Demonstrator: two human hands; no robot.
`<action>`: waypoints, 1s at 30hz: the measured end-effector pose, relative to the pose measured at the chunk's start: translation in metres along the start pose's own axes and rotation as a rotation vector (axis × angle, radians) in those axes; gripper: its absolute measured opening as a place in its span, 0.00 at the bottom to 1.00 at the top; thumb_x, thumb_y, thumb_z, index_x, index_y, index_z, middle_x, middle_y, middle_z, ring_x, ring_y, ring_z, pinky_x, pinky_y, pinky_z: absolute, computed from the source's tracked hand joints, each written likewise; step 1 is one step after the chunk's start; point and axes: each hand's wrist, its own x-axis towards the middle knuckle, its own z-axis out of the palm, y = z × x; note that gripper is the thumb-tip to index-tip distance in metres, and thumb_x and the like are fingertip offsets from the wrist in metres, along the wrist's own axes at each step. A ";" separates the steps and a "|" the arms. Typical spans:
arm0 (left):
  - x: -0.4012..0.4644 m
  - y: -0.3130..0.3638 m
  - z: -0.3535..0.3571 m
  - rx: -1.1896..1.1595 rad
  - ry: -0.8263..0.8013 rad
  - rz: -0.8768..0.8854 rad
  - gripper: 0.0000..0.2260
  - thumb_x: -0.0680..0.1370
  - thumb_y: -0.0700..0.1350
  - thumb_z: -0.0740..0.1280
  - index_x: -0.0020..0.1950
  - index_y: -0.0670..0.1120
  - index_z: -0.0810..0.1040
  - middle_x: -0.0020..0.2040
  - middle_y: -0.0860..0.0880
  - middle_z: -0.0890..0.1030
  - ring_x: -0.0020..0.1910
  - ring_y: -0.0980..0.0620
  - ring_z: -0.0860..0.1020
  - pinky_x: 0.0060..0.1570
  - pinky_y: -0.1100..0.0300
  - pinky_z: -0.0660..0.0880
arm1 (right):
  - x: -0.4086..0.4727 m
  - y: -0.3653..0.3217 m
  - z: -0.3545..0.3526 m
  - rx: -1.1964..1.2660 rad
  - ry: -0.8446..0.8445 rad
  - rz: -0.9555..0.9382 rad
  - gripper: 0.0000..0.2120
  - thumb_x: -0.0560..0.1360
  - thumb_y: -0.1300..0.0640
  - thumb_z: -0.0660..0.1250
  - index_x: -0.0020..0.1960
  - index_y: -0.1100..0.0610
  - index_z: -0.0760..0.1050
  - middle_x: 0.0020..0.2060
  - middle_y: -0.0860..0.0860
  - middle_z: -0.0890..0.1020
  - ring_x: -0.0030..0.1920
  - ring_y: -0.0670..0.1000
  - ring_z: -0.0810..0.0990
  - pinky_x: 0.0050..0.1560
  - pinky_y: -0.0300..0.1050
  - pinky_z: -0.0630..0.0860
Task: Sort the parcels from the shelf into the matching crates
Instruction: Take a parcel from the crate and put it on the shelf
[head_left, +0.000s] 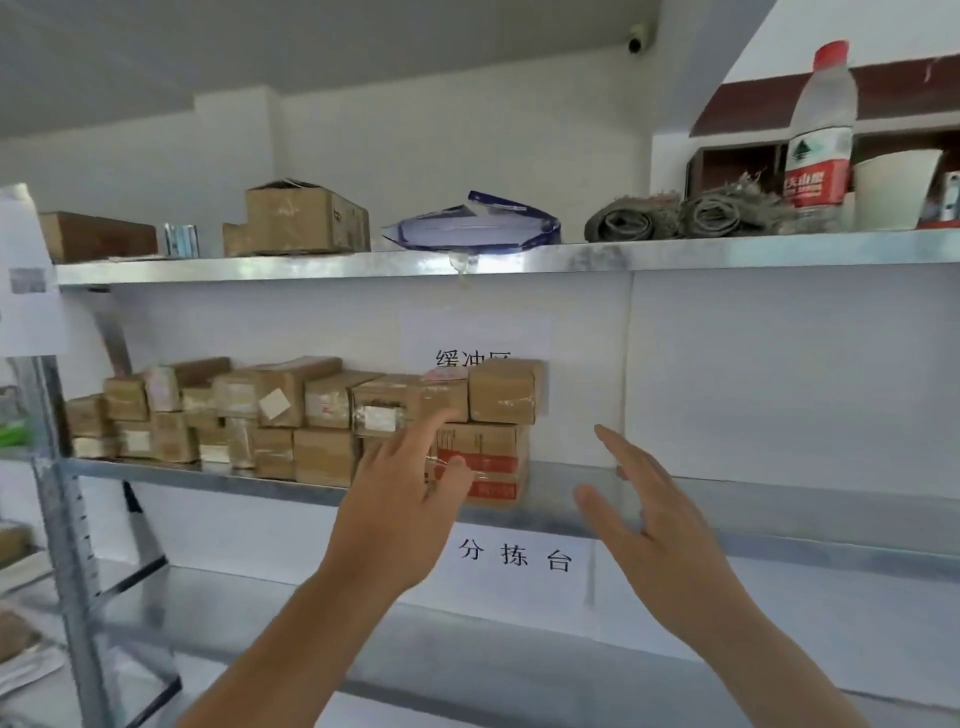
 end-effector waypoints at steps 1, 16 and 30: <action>0.015 -0.006 0.005 -0.006 -0.006 -0.002 0.24 0.81 0.60 0.57 0.78 0.69 0.62 0.75 0.62 0.71 0.73 0.53 0.68 0.69 0.47 0.70 | 0.013 0.006 0.006 0.002 -0.005 0.008 0.32 0.78 0.32 0.59 0.81 0.34 0.58 0.76 0.33 0.66 0.76 0.39 0.64 0.74 0.45 0.66; 0.230 -0.053 0.086 0.244 -0.071 -0.004 0.20 0.84 0.61 0.54 0.78 0.66 0.64 0.46 0.66 0.74 0.68 0.47 0.68 0.62 0.44 0.75 | 0.237 0.075 0.075 0.105 -0.093 0.204 0.32 0.79 0.28 0.54 0.79 0.41 0.63 0.54 0.51 0.84 0.48 0.44 0.80 0.50 0.41 0.75; 0.251 -0.067 0.099 -0.136 -0.143 0.105 0.21 0.82 0.56 0.63 0.74 0.72 0.64 0.55 0.62 0.77 0.48 0.58 0.81 0.42 0.62 0.80 | 0.243 0.053 0.092 0.124 0.119 0.201 0.20 0.83 0.43 0.62 0.75 0.40 0.67 0.57 0.45 0.82 0.46 0.43 0.83 0.37 0.32 0.74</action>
